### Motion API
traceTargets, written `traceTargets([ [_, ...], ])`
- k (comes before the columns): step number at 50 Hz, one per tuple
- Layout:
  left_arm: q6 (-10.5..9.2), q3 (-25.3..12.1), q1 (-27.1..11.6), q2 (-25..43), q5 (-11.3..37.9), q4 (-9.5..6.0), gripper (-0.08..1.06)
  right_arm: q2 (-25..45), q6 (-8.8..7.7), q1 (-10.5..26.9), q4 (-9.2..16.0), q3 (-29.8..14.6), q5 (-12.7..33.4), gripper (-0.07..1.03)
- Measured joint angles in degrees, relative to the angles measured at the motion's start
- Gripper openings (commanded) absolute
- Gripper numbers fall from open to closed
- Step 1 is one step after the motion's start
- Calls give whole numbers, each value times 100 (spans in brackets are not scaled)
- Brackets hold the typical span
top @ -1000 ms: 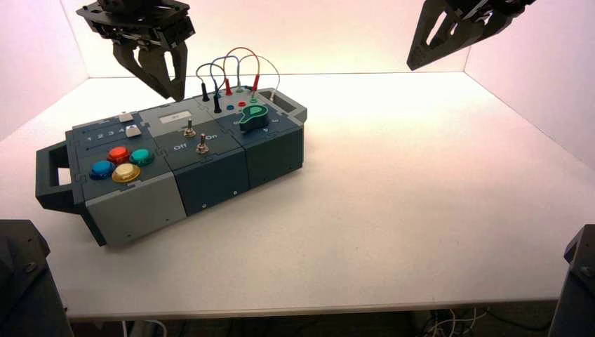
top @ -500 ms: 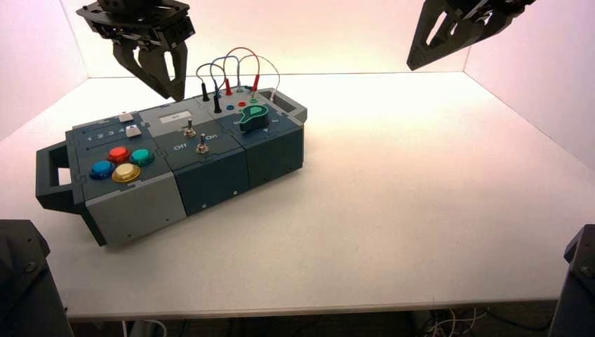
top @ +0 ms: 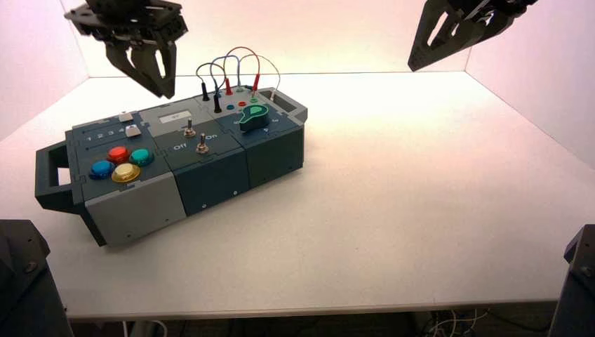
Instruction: Move the bottom slider to position 1.
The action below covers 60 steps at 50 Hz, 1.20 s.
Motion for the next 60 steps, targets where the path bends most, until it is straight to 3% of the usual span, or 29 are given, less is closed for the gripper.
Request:
traceTargets([
  [6,-123,-105,9,149,62,-193,2,9,0,0,0,0,0,48],
  [11,-202,-211,9,299,62,-387,-3,44,0,0,0,0,0,48],
  [24,-932,-132,9,378,-431,-1160,-3,132,0,0,0,-9,0,48],
  [27,-1099,-79,9,369,-562,-1222,-3,141,0,0,0,0,9,48],
  [38,-1644,105,9,387,-888,-1257,-3,141,0,44,35,0,18,48],
  [40,-1652,105,9,396,-905,-1266,-3,141,0,97,35,0,18,48],
  [48,-2057,193,202,536,-1292,-1239,-3,141,0,360,44,-9,44,48],
  [60,-2338,299,677,554,-1424,-1107,-3,132,0,457,44,0,62,48],
])
